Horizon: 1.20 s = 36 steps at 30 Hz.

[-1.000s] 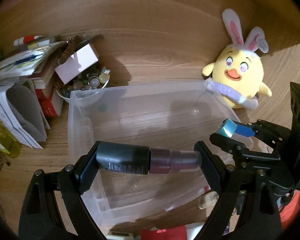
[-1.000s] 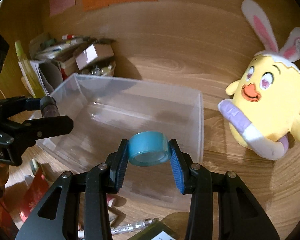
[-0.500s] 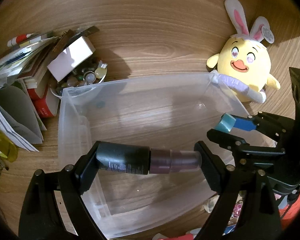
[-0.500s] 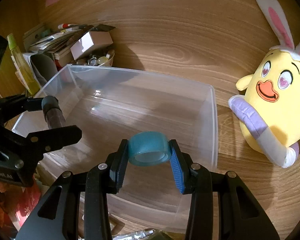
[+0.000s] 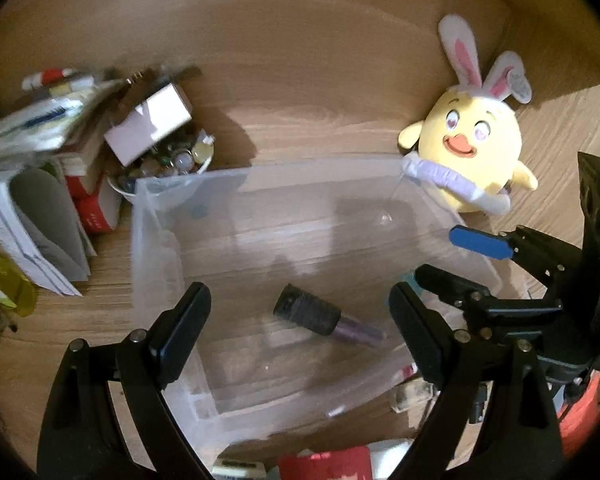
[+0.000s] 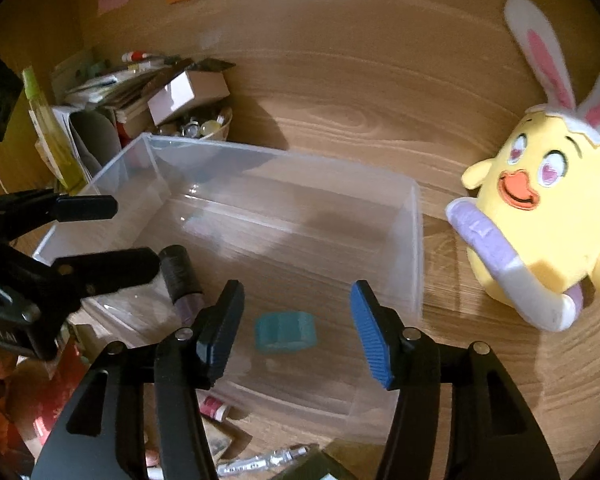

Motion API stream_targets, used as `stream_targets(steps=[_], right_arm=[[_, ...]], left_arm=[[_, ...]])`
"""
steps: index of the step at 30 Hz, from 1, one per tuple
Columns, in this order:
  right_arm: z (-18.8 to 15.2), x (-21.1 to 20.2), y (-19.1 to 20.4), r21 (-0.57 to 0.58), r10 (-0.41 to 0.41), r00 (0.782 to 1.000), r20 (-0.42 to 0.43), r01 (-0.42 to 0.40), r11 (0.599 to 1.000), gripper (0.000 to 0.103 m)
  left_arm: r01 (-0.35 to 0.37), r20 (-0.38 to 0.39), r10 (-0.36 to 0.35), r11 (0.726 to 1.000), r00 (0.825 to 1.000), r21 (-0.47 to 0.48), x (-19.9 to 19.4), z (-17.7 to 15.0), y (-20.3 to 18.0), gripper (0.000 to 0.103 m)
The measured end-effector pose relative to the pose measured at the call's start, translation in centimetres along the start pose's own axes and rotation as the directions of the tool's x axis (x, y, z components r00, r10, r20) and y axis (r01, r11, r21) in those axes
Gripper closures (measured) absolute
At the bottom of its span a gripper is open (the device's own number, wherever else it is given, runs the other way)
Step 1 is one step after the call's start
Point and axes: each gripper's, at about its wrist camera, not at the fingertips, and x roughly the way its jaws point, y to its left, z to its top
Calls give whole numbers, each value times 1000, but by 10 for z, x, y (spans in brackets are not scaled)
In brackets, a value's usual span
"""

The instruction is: Organize objects

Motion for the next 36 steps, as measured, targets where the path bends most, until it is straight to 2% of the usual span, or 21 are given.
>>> stream_targets(steps=[2,6,11,15,27,33,36], right_arm=[[-2,-13,-3,4,-19,999,28,19,1000,43],[-6,-35,-8,24,-37,997,73,35,999,40],[-14,-59,-12,57,-50,992,116,43,997,32],[-26,-71,-15,78,-61,990,130,51,996,32],[-73,-66,-27,171,-73,995,66,61,983,31],[-90,-51,-28,225,-45,999,19,40,974,31],[-96,-42,-28,257,-17,1000,-6,18,966,31]], left_arm=[[-17,26,17,1000,1000,14,-12,-2,-3,11],[-40,63,38,999,997,30,-31,-8,-7,11],[-62,80,58,997,995,51,-47,-22,-11,10],[-71,73,67,996,995,61,-53,-37,-15,9],[-105,28,104,994,994,21,-56,-104,-20,9],[-131,-7,131,991,991,4,-54,-133,-25,9],[-109,-30,108,994,994,-20,-52,-143,-25,9]])
